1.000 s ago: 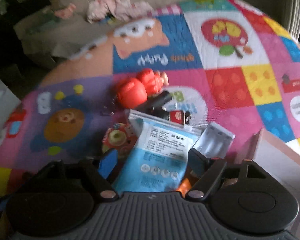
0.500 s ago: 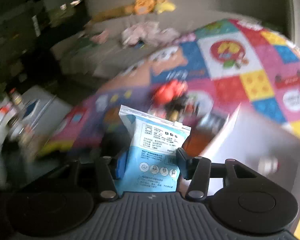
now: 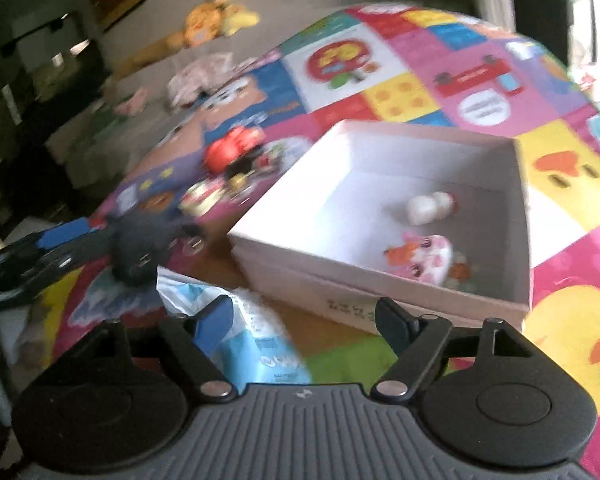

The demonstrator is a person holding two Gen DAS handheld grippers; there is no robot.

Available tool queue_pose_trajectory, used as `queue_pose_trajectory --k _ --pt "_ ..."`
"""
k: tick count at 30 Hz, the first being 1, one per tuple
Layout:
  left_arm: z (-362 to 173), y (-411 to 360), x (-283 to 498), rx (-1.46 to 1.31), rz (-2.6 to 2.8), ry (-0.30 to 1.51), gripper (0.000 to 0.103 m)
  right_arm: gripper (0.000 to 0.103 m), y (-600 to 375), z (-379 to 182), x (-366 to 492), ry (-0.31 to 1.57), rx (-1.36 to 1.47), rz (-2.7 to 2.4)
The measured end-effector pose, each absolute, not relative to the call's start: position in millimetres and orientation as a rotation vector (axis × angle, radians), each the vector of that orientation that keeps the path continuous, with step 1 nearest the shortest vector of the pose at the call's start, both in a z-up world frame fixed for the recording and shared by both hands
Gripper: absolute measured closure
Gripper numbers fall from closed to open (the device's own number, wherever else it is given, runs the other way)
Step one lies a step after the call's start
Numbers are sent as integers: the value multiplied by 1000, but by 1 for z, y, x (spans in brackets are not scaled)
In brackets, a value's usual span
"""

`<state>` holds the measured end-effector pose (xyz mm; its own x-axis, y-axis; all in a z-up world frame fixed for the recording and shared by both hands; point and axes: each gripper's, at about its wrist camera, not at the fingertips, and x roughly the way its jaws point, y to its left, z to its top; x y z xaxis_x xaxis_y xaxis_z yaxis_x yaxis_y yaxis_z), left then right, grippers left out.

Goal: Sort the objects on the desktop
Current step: 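Grasp the orange pumpkin cup with the left gripper while the right gripper holds the packet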

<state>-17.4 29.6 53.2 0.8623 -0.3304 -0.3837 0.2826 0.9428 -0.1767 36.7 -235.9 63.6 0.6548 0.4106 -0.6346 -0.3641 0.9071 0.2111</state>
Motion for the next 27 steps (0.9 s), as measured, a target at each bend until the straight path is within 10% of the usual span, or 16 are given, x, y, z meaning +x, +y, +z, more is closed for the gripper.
queue_pose_trajectory --k 17,21,27 --pt "20 -24 100 162 -311 579 0 13 -300 13 6 628 300 275" --pt "17 -20 117 99 -414 655 30 11 -302 11 9 629 323 293" --pt "12 -26 121 115 -406 662 42 8 -301 9 9 624 338 303"
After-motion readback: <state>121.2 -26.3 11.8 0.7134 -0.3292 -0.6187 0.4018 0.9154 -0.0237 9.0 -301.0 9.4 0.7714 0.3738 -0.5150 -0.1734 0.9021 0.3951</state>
